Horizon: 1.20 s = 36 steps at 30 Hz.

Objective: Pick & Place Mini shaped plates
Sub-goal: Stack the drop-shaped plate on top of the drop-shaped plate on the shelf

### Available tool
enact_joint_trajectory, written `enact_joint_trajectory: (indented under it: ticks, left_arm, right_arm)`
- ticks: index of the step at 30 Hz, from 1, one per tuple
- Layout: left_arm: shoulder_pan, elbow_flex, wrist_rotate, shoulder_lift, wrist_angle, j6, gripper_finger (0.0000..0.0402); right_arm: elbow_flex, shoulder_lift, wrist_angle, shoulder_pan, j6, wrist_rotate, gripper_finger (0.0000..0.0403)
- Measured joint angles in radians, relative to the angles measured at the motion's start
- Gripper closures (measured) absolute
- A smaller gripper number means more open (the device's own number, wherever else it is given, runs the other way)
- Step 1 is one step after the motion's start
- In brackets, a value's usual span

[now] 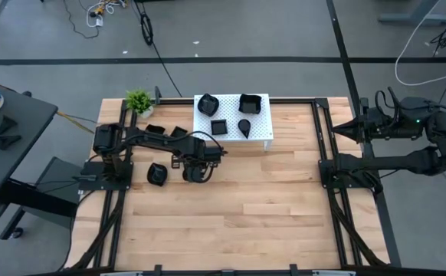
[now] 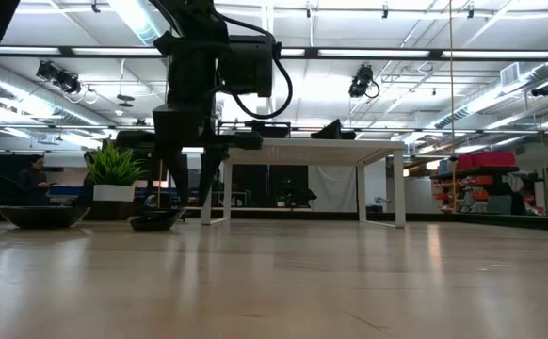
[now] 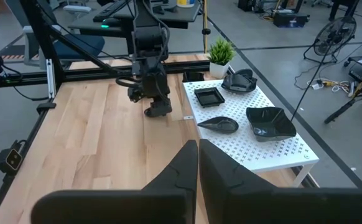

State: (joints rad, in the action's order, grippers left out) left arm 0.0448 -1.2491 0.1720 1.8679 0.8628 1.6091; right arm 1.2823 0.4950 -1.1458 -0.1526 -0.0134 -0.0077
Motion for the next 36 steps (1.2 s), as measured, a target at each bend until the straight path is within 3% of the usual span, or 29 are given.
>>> enact_joint_trajectory:
  ticks: [9,15,21,36]
  left_arm:
    - [-0.021,-0.002,-0.001,-0.001,0.043,-0.053,0.0299]
    - [-0.031,-0.014,-0.081,-0.009,0.059,-0.106,0.0299]
    - [-0.018,-0.014,-0.087,-0.009,0.057,-0.105,0.0299]
    - [0.025,0.014,-0.031,-0.001,0.011,-0.053,0.0299]
  right_arm:
    - [0.0,0.0,0.0,0.0,0.0,0.0,0.0383]
    - [0.0,0.0,0.0,0.0,0.0,0.0,0.0383]
    - [0.0,0.0,0.0,0.0,0.0,0.0,0.0383]
    - [0.0,0.0,0.0,0.0,0.0,0.0,0.0383]
